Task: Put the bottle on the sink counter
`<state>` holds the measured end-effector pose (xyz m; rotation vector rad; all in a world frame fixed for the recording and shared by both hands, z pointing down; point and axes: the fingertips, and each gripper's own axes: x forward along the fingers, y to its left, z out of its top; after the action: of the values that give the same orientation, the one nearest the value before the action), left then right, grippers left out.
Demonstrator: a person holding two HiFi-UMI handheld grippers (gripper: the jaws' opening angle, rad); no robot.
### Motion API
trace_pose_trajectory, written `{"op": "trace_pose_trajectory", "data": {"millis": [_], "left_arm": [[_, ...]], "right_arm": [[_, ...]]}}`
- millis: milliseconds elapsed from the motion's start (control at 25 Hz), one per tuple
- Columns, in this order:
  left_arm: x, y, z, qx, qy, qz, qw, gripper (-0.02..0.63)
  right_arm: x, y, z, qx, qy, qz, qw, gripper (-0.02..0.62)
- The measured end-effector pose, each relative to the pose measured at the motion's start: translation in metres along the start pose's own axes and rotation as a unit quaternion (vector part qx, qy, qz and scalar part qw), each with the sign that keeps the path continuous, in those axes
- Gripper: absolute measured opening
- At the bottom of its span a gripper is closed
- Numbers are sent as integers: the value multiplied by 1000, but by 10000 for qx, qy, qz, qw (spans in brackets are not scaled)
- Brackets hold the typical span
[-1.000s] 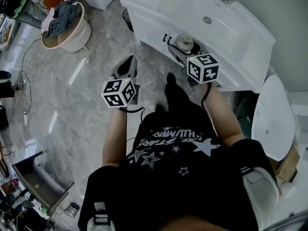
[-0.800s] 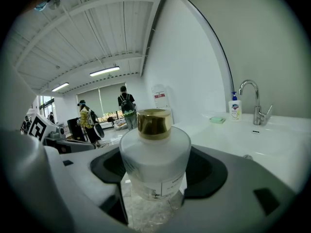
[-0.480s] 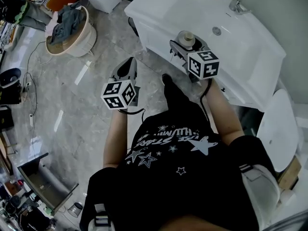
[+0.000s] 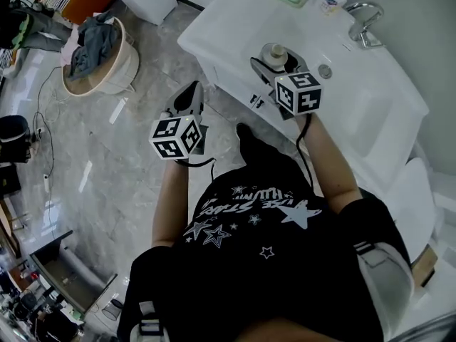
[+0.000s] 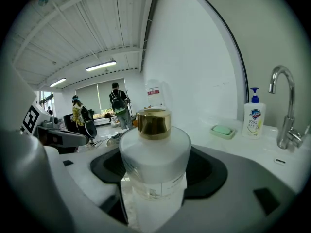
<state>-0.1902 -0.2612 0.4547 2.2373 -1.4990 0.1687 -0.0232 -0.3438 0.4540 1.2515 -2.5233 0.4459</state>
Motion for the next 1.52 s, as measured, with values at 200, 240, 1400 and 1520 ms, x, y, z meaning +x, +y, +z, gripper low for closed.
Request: {"op": "trace_pose_trajectory", "data": {"millis": [200,240,1400,1520], "left_arm": [[58,7,16,1,78,4,10000,8],[68,9,20,3,86,5,10000,8],[242,64,28,-194,703,180,9972,8],[248,63,25,-214,738,178,9969,8]], "right_arm": [[40,-44,10,-23,77,16,10000,325],[48,-51,11,-23,90,14,10000,325],[211,-156,3,-402,255,86,9988,324],[215,-155,-3,-520,288,89,9982,325]]}}
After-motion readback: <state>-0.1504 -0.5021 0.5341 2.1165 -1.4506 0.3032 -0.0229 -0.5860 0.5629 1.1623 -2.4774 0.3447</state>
